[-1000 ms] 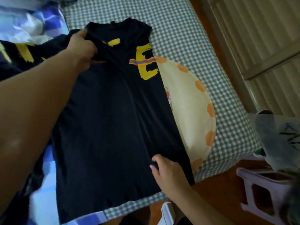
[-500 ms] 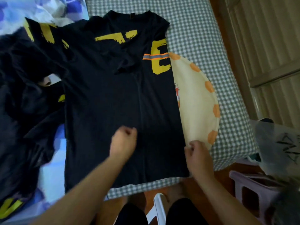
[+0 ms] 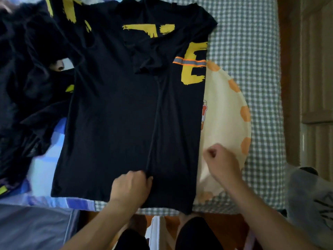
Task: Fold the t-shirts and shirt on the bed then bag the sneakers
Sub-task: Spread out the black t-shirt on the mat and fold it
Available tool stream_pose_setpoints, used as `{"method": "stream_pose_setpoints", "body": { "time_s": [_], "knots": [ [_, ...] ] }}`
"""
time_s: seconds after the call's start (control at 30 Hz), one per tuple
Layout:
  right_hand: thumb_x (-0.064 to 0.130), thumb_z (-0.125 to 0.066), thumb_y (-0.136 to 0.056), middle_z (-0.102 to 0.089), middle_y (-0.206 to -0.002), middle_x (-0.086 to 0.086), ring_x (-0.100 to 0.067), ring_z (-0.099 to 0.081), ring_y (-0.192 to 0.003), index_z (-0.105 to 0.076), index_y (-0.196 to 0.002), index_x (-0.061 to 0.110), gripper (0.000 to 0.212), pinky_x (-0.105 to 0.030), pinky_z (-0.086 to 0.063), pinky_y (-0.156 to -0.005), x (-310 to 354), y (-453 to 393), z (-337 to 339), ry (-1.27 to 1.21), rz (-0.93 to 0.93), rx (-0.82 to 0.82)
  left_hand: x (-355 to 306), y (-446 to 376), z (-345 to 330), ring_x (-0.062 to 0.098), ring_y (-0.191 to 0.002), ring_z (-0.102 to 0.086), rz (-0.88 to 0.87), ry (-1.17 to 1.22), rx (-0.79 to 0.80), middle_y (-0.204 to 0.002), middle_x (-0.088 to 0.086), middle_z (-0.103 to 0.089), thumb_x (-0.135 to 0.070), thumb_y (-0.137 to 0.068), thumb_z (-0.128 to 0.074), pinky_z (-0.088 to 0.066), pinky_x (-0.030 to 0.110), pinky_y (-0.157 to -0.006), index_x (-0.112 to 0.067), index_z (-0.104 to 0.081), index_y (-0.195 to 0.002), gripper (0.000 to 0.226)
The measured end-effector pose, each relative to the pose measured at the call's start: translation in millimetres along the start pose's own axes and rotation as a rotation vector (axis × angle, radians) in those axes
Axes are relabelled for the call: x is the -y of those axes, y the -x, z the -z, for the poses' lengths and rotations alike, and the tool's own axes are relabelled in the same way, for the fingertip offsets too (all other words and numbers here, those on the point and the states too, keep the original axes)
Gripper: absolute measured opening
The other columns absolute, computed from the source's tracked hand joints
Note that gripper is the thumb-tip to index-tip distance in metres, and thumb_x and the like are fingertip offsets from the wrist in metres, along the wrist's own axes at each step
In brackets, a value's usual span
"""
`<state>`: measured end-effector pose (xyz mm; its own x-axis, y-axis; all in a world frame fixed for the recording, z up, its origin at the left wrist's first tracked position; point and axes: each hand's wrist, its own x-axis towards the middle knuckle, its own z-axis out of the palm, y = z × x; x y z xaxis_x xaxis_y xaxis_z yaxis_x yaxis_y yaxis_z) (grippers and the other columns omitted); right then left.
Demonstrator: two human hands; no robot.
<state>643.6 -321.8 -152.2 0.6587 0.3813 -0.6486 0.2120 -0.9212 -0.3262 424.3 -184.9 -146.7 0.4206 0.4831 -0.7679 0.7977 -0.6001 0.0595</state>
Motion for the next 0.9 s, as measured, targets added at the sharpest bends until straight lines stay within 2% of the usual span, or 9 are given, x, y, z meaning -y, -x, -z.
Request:
{"method": "stream_pose_setpoints", "body": {
  "time_s": [0.17, 0.23, 0.33, 0.5, 0.6, 0.67, 0.77, 0.83, 0.9],
  "knots": [
    [0.028, -0.057, -0.098, -0.068, -0.113, 0.000, -0.019, -0.067, -0.101, -0.062, -0.125, 0.017, 0.029, -0.038, -0.057, -0.090, 61, -177, 87, -0.359, 0.080, -0.158, -93, -32, 20, 0.014, -0.089, -0.061, -0.304, 0.301, -0.185, -0.097, -0.010, -0.057, -0.050, -0.102, -0.043, -0.046, 0.031, -0.069, -0.029, -0.048, -0.094, 0.023],
    [0.024, -0.059, -0.091, -0.068, -0.110, -0.002, -0.021, -0.068, -0.096, -0.063, -0.125, 0.013, 0.036, -0.037, -0.057, -0.086, 93, -248, 111, -0.458, 0.063, -0.155, -130, -45, 16, 0.014, -0.094, -0.056, -0.259, 0.292, -0.225, -0.101, -0.010, -0.051, -0.057, -0.100, -0.040, -0.048, 0.033, -0.071, -0.029, -0.044, -0.103, 0.029],
    [0.007, -0.058, -0.092, -0.062, -0.090, -0.006, -0.017, -0.060, -0.074, -0.064, -0.101, 0.005, 0.011, -0.030, -0.048, -0.064, 135, -323, 127, -0.588, -0.006, -0.066, -158, -68, -2, 0.016, -0.094, -0.051, -0.105, 0.192, -0.259, -0.104, -0.007, -0.045, -0.064, -0.096, -0.035, -0.049, 0.033, -0.067, -0.026, -0.038, -0.108, 0.040],
    [-0.004, -0.053, -0.084, -0.067, -0.108, -0.002, -0.018, -0.068, -0.093, -0.057, -0.117, 0.015, 0.038, -0.037, -0.063, -0.078, 178, -374, 131, -0.676, 0.038, -0.089, -165, -82, -22, 0.016, -0.060, -0.046, -0.102, 0.222, -0.336, -0.075, -0.007, -0.039, -0.047, -0.079, -0.052, -0.028, 0.029, -0.038, -0.024, -0.039, -0.083, 0.026],
    [0.001, -0.048, -0.090, -0.060, -0.113, 0.009, -0.008, -0.059, -0.097, -0.051, -0.132, 0.025, 0.048, -0.026, -0.056, -0.085, 198, -376, 135, -0.663, 0.148, -0.168, -161, -87, -21, 0.014, -0.060, -0.049, -0.094, 0.213, -0.256, -0.076, -0.009, -0.041, -0.045, -0.084, -0.050, -0.021, 0.028, -0.040, -0.027, -0.036, -0.082, 0.023],
    [0.007, -0.044, -0.097, -0.051, -0.135, 0.005, -0.009, -0.052, -0.108, -0.042, -0.148, 0.029, 0.056, -0.022, -0.047, -0.091, 210, -378, 141, -0.701, 0.208, -0.207, -161, -88, -13, 0.014, -0.072, -0.054, -0.060, 0.201, -0.205, -0.085, -0.009, -0.046, -0.046, -0.092, -0.046, -0.029, 0.030, -0.046, -0.027, -0.039, -0.088, 0.021],
    [0.017, -0.046, -0.100, -0.047, -0.139, -0.002, -0.013, -0.054, -0.108, -0.056, -0.125, 0.026, 0.029, -0.026, -0.050, -0.091, 217, -388, 153, -0.638, 0.232, -0.314, -163, -84, 15, 0.017, -0.090, -0.056, -0.048, 0.254, -0.028, -0.102, -0.007, -0.050, -0.051, -0.098, -0.037, -0.041, 0.034, -0.063, -0.027, -0.041, -0.100, 0.025],
    [0.010, -0.044, -0.082, -0.053, -0.137, -0.004, -0.014, -0.060, -0.107, -0.063, -0.102, 0.032, 0.035, -0.027, -0.054, -0.091, 213, -411, 159, -0.649, 0.245, -0.221, -157, -88, 47, 0.021, -0.086, -0.059, -0.024, 0.380, 0.080, -0.098, -0.005, -0.057, -0.058, -0.096, -0.040, -0.046, 0.034, -0.070, -0.025, -0.048, -0.093, 0.034],
    [0.007, -0.040, -0.077, -0.062, -0.123, -0.004, -0.019, -0.064, -0.104, -0.064, -0.092, 0.031, 0.037, -0.033, -0.058, -0.091, 208, -411, 163, -0.527, 0.244, -0.196, -140, -109, 84, 0.027, -0.086, -0.064, 0.058, 0.538, -0.107, -0.092, -0.003, -0.063, -0.056, -0.096, -0.047, -0.050, 0.035, -0.073, -0.024, -0.056, -0.092, 0.034]
  ]
}}
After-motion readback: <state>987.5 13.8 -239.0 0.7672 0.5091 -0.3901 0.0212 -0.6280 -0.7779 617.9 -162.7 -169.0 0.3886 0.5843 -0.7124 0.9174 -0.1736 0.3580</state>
